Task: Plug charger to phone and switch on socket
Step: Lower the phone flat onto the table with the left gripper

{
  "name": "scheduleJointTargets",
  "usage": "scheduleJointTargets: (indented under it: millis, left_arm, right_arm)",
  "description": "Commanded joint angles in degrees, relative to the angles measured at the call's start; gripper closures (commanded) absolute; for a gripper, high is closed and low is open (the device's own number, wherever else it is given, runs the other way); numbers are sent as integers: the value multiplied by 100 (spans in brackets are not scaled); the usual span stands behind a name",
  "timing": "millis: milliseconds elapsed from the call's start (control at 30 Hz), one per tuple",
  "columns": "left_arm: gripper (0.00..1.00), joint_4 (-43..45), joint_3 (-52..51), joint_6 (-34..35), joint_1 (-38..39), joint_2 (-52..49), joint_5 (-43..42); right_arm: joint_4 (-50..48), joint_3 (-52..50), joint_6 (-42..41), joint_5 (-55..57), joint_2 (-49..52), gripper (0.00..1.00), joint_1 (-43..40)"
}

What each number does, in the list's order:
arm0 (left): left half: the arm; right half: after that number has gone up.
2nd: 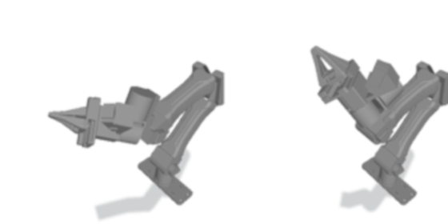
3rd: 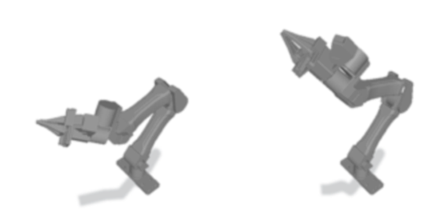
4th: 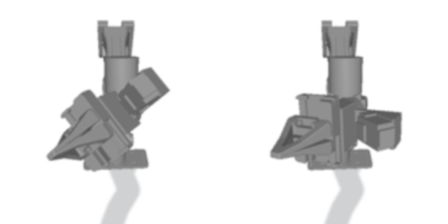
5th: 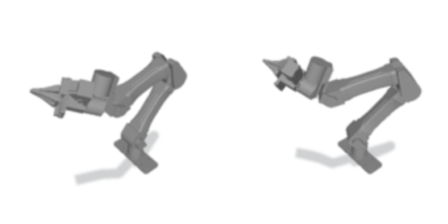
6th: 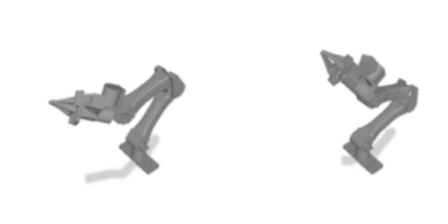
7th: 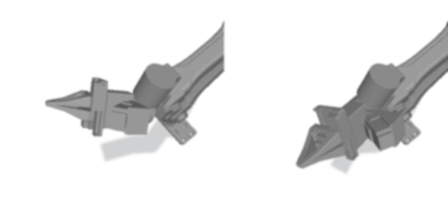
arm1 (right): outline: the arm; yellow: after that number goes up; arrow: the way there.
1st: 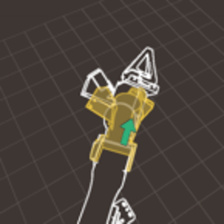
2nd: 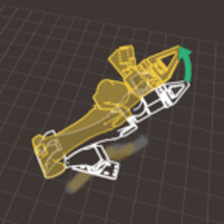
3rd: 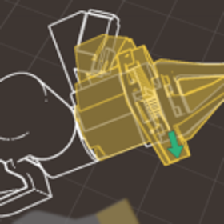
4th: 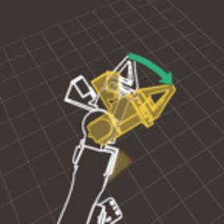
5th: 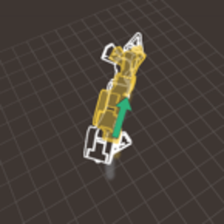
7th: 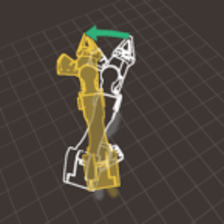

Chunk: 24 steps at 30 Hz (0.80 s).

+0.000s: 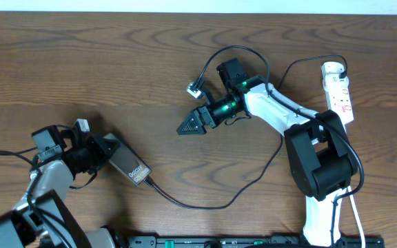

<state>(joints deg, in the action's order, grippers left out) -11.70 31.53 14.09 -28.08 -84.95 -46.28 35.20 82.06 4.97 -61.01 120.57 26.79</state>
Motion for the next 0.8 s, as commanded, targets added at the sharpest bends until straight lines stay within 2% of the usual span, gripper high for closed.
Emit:
scheduleJointTargets:
  millis: [0,200,567,633,667,700,767]
  left_arm:
    - [93,55,33,127,-13,-382,203]
    - [93,345,35,319,-13,-1021,175]
    - [92,385,35,315,-13,-1051,48]
    - [83,382,35,315,-13,-1051,48]
    - [67,380,35,315,-13,-1051,48]
    - [58,380,35,317,-13,-1051,46]
    - [49,352,35,315,-13,-1051,46]
  right_arm:
    - [24,76,-20,9,-35,1,-7]
    - [35,76,-20,9,-35,1,-7]
    - [33,76,-7,11,-35,1,9]
    - [33,76,2,31,-35,1,22]
    - [33,76,0,42,-35,1,26]
    - [33,76,0,50,-35,1,31]
    - [33,74,0,50,-35,1,31]
